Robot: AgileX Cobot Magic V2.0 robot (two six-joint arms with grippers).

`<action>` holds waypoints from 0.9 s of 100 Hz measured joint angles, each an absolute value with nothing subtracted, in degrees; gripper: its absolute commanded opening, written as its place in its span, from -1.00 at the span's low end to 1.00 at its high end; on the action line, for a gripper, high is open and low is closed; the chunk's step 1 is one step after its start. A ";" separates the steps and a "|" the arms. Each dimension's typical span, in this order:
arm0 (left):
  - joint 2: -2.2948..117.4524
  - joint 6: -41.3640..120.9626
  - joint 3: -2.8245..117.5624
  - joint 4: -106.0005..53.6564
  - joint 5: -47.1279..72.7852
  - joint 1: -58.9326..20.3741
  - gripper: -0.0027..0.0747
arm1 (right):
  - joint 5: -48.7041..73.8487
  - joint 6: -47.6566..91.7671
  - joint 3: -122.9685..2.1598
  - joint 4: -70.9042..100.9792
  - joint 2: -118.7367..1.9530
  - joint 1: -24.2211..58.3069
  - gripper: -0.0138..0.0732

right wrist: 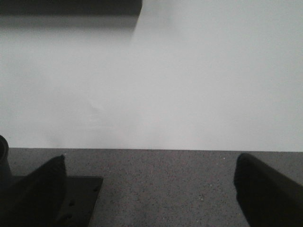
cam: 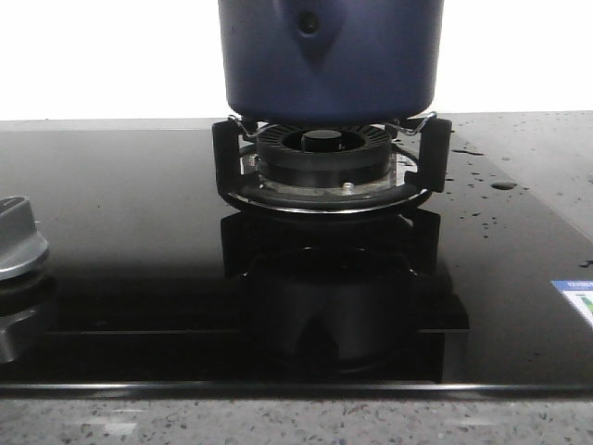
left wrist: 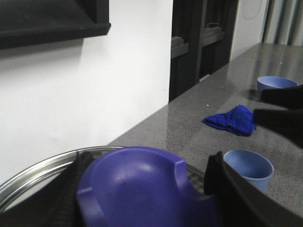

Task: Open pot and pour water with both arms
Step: 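Set the cup back on the counter and open the right gripper, then lower the held lid onto the pot and release with the left gripper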

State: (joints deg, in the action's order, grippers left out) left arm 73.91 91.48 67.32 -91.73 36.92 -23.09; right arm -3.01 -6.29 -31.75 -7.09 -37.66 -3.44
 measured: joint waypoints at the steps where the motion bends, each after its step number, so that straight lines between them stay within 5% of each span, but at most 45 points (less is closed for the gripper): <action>1: 74.84 91.47 67.64 -91.73 37.26 -23.09 -0.36 | -2.81 -6.29 -31.89 -7.09 -37.42 -3.44 0.41; 19: 85.89 91.70 74.75 -92.30 41.41 -23.30 -0.36 | 3.89 -6.29 -31.96 -7.09 -30.19 -3.44 -0.85; 73: 100.77 93.17 81.62 -94.29 45.82 -24.41 -0.35 | 13.12 -6.55 -31.96 -6.99 -21.90 -3.44 -0.83; 90: 100.77 93.30 81.61 -94.05 45.49 -24.52 0.14 | 13.70 -6.55 -31.96 -7.06 -21.90 -3.44 -0.83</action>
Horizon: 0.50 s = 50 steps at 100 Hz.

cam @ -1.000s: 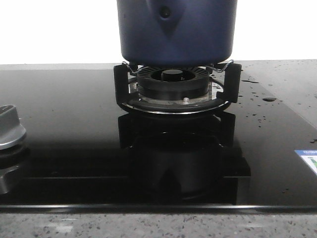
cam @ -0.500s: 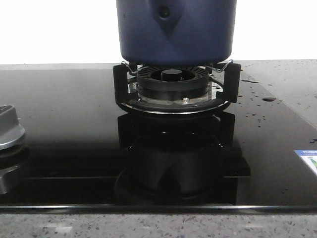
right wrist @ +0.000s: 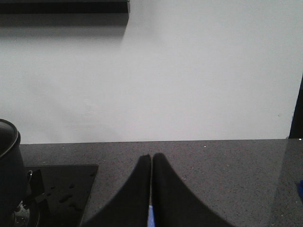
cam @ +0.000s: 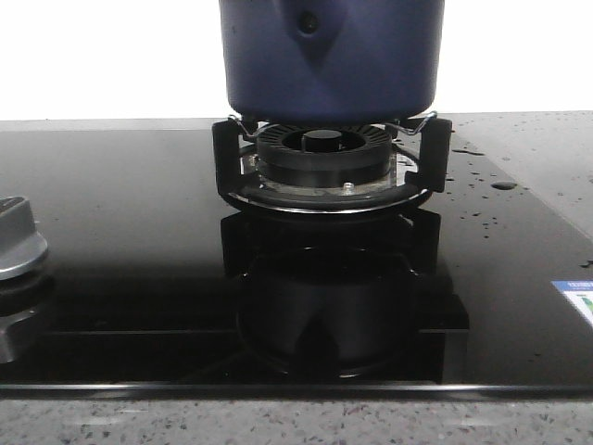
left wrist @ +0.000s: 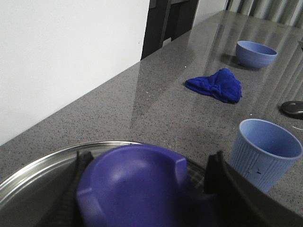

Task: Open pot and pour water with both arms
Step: 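Lower the held lid onto the pot and release with the left gripper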

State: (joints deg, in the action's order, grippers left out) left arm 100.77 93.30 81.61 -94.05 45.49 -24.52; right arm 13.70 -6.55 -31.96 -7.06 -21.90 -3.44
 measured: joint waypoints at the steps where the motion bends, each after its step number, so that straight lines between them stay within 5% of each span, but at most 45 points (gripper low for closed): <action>1: 100.77 93.30 81.61 -93.95 45.49 -24.52 0.16 | 13.70 -6.55 -31.96 -7.06 -21.90 -3.44 -0.83; 9: 100.77 93.30 81.75 -93.92 45.35 -24.52 0.40 | 13.70 -6.55 -31.96 -6.97 -21.90 -3.44 -0.83; 18: 100.42 93.17 81.74 -93.83 45.35 -24.52 0.37 | 13.94 -6.55 -31.96 -6.97 -21.90 -3.44 -0.83; 35: 94.22 89.45 81.74 -91.53 43.65 -22.60 -0.23 | 18.76 -6.44 -31.96 -6.97 -21.90 -3.44 -0.83; 50: 85.39 88.57 80.56 -91.15 43.17 -18.14 -0.51 | 23.60 -6.44 -31.96 -6.86 -21.90 -3.04 -0.83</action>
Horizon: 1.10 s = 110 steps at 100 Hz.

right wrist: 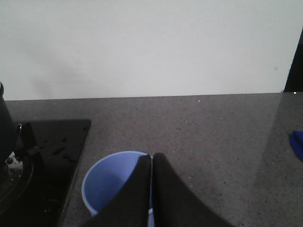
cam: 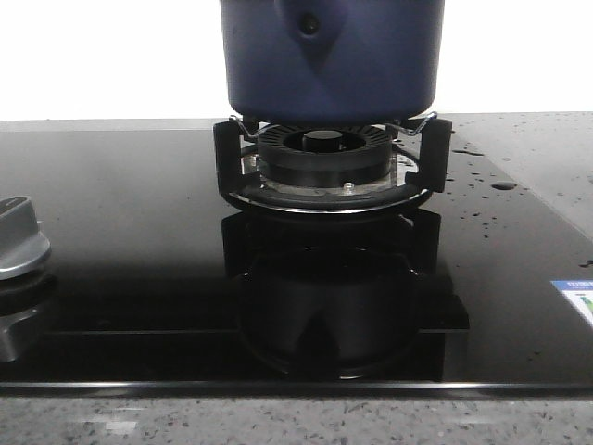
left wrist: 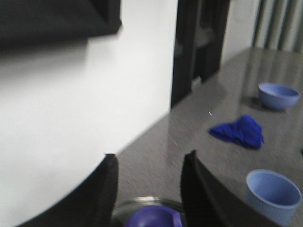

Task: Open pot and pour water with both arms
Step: 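Lower the held lid onto the pot and release with the left gripper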

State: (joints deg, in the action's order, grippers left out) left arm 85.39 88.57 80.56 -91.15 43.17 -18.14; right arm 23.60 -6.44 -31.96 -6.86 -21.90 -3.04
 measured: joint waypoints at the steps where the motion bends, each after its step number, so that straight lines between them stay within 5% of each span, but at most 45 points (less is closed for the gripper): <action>1: 84.47 88.57 80.39 -91.15 43.16 -17.90 -0.52 | 23.58 -6.44 -31.96 -6.86 -21.90 -2.93 -0.83; 31: 58.75 87.78 58.11 -91.48 35.17 -7.39 -0.74 | 24.31 -2.43 -31.96 -6.86 -21.87 3.96 -0.83; 59: 33.89 87.73 30.73 -91.90 20.61 -6.36 -0.98 | 16.50 0.00 -28.89 -6.86 -19.43 10.00 -0.83; 110: 28.21 87.73 23.36 -92.36 19.92 -6.33 -0.98 | 10.67 0.00 -22.59 -5.28 -13.71 11.52 -0.83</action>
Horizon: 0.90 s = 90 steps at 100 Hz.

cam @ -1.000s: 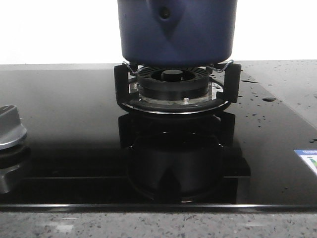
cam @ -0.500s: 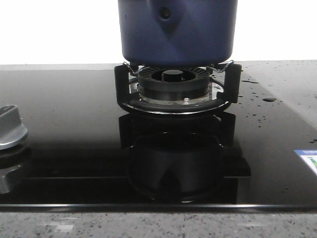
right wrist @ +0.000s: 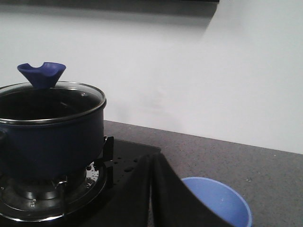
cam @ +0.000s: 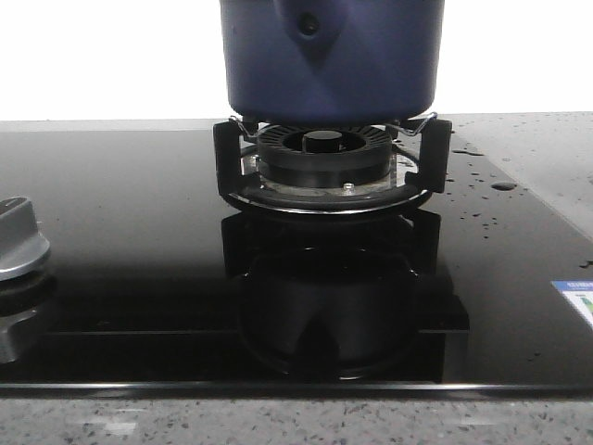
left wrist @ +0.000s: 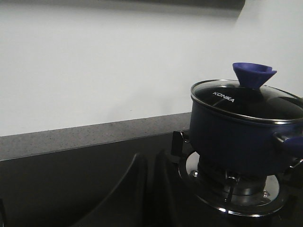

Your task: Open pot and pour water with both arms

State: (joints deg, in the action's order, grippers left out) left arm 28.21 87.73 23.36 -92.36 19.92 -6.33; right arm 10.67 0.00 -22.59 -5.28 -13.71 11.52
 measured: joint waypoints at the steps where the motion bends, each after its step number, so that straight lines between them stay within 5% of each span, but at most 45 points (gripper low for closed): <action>1: 28.21 87.73 23.36 -92.36 19.92 -6.33 -0.98 | 10.67 0.00 -22.59 -5.28 -13.71 11.52 -0.83; 76: 27.53 86.73 23.36 -93.88 15.99 -6.23 -0.98 | 10.45 0.00 -22.59 -5.28 -13.71 11.52 -0.83; 90: 23.97 85.94 23.36 -82.58 17.03 -6.12 -0.98 | 10.37 0.00 -22.59 -5.28 -13.71 11.52 -0.83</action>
